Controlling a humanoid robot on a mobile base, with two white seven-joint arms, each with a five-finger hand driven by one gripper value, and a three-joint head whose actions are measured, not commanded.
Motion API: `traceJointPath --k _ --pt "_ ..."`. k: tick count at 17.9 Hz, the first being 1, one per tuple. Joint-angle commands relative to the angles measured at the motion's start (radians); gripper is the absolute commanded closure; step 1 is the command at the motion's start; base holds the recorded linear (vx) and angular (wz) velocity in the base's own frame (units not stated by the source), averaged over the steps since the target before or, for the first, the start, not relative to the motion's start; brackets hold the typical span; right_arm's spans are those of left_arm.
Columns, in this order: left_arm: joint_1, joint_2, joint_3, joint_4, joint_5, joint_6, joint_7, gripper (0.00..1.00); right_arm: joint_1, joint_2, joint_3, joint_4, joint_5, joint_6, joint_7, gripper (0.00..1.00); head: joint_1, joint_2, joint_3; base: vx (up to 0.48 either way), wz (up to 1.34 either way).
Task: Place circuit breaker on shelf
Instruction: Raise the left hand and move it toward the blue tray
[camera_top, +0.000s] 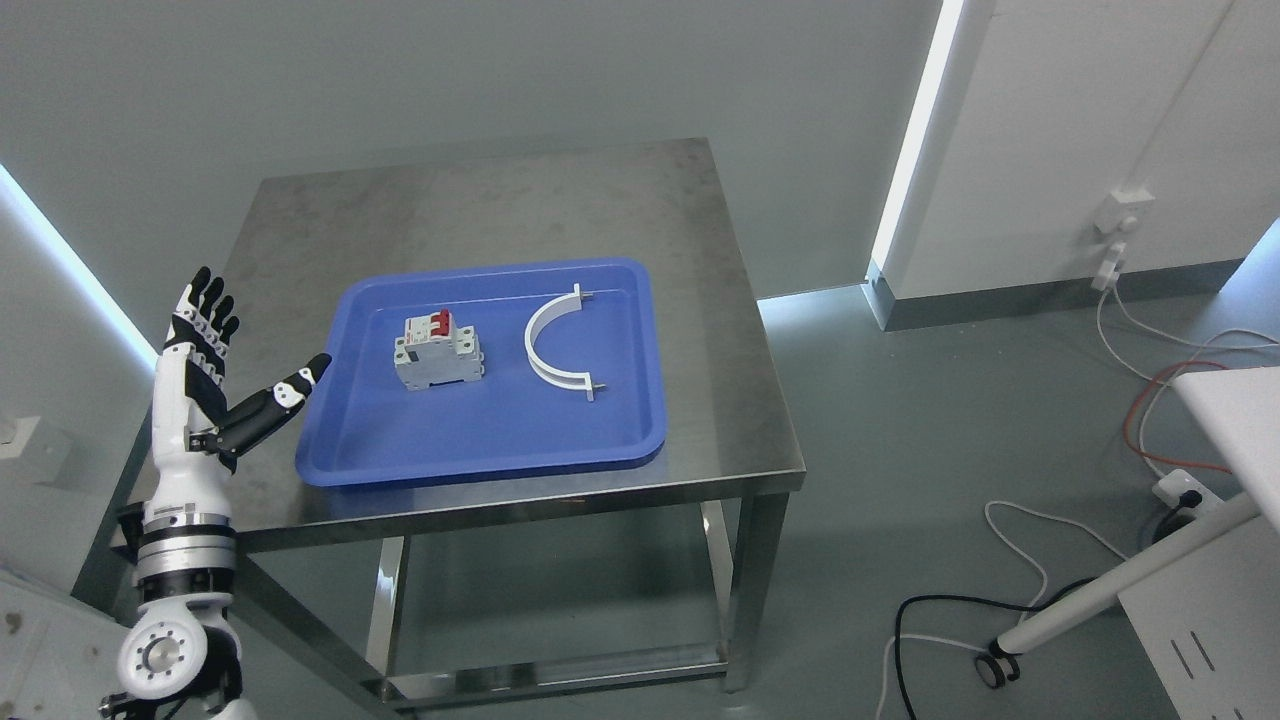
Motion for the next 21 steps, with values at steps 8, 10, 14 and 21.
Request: traceJointPath --k 8,10,14,21 --pt "-0.026 0.118 -0.047 0.019 -0.005 0.003 -0.089 0.00 0.000 -0.017 0.020 0.000 0.000 0.029 -0.001 0.00 0.0000 0.000 0.000 0.000 0.00" --pt "-0.059 0.199 -0.064 0.028 -0.008 0.003 -0.133 0.00 0.000 -0.017 0.020 0.000 0.000 0.030 -0.001 0.00 0.0000 0.000 0.000 0.000 0.00" --pt "-0.136 0.419 -0.142 0.097 -0.110 0.003 -0.312 0.00 0.000 -0.017 0.020 0.000 0.000 0.030 0.000 0.00 0.0000 0.000 0.000 0.000 0.00" --pt "-0.176 0.421 -0.235 0.105 -0.298 0.105 -0.568 0.05 0.000 -0.017 0.020 0.000 0.000 0.030 -0.001 0.00 0.0000 0.000 0.000 0.000 0.00"
